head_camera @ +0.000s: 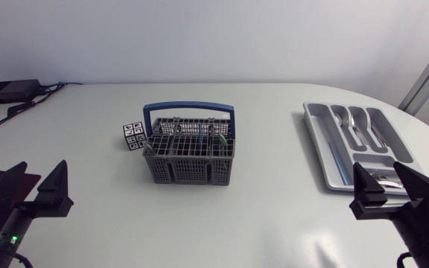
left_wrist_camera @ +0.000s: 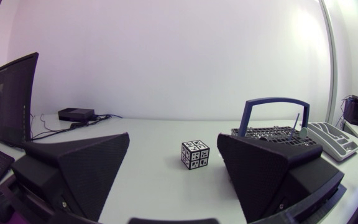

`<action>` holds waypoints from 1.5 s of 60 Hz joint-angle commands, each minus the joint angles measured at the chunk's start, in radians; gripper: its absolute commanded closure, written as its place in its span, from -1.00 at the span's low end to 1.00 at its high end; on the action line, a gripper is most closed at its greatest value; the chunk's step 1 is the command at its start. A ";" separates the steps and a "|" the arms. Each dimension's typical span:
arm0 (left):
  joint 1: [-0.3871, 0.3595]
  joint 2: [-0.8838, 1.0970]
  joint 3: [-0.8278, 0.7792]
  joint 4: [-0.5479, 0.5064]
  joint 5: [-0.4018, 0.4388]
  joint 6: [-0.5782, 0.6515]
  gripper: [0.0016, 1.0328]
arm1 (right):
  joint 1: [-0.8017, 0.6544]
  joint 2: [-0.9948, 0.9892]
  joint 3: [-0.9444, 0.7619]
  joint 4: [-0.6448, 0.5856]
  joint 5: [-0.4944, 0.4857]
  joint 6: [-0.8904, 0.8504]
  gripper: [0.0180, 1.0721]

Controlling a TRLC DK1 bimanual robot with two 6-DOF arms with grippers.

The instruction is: Transfer all utensils from the basket to the drawer tray.

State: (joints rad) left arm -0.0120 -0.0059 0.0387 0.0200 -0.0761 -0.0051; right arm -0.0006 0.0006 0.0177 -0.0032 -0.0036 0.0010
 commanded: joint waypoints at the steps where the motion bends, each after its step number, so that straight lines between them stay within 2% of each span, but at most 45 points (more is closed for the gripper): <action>1: -0.009 -0.005 -0.039 -0.012 0.006 -0.026 -0.92 | 0.005 -0.007 -0.018 -0.003 -0.004 0.027 -0.93; 26: -0.009 -0.008 -0.034 -0.003 0.006 -0.026 -0.92 | 0.011 -0.007 -0.019 0.000 -0.004 0.027 -0.93; 41: -0.011 0.018 0.050 -0.005 0.006 -0.026 -0.92 | 0.011 -0.007 0.014 0.000 0.004 0.024 -0.93; 54: -0.023 0.195 0.155 0.011 0.004 -0.036 -0.92 | 0.021 0.044 0.060 0.012 0.002 0.017 -0.93; 68: -0.049 0.409 0.263 0.024 0.004 -0.068 -0.92 | 0.054 0.222 0.136 0.062 0.004 0.019 -0.93; 79: -0.075 0.629 0.403 -0.037 -0.019 -0.081 -0.90 | 0.113 0.381 0.209 0.075 0.031 0.027 -0.90; 90: -0.155 0.822 0.592 -0.236 -0.074 -0.050 -0.89 | 0.208 0.492 0.271 0.072 0.111 0.028 -0.90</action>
State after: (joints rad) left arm -0.1368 0.7422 0.5457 -0.1677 -0.1364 -0.0582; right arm 0.1699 0.4477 0.2489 0.0566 0.0795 0.0048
